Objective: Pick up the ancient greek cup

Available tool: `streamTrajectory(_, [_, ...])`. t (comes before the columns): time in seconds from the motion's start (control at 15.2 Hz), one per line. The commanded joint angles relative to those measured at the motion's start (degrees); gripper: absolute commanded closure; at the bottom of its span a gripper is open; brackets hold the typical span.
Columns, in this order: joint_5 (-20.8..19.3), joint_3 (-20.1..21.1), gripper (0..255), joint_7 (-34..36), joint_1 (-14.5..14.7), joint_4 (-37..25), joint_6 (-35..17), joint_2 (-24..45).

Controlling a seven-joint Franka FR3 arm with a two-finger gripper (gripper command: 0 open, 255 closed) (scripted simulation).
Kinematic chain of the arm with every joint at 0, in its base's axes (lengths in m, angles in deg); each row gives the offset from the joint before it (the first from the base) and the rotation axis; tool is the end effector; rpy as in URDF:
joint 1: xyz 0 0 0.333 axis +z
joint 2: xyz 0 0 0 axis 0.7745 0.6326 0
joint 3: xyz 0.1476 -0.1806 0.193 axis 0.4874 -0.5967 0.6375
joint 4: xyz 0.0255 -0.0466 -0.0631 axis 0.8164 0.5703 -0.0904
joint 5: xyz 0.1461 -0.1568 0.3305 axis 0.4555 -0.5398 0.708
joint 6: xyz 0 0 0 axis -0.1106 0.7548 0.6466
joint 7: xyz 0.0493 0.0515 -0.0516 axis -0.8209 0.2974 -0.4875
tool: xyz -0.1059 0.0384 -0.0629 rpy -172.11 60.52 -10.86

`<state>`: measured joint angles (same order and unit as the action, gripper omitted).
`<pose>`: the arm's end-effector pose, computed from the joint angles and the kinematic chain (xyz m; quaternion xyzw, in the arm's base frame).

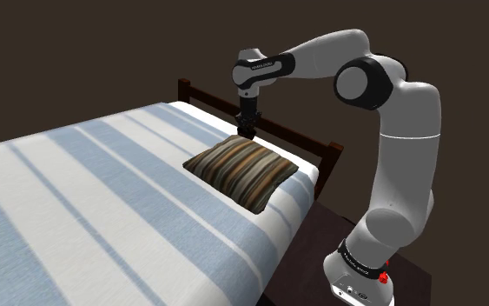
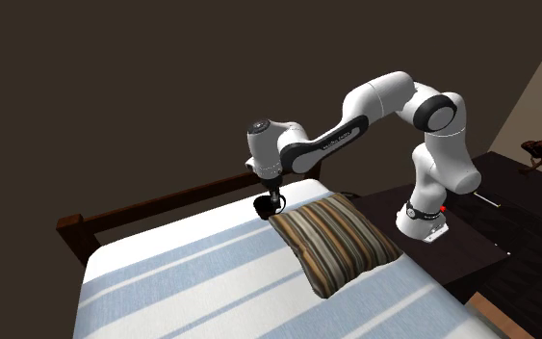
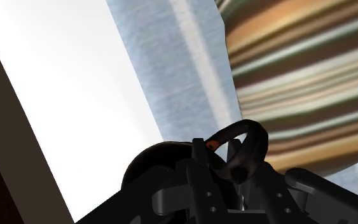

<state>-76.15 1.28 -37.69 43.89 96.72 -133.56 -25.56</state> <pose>0.6318 -0.1366 0.3362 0.9841 -0.1453 -0.0963 0.0353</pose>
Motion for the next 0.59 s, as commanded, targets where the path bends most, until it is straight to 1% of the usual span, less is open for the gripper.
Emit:
streamTrajectory(0.0, [0.00, 0.00, 255, 0.00, 0.00, 0.00, -0.01, -0.01])
streamTrajectory(0.2, [-0.01, -0.01, 255, -0.02, -0.01, 0.14, -0.04, -0.12])
streamTrajectory(0.53, [-0.06, -0.05, 255, -0.19, 0.02, -2.12, 3.31, -1.21])
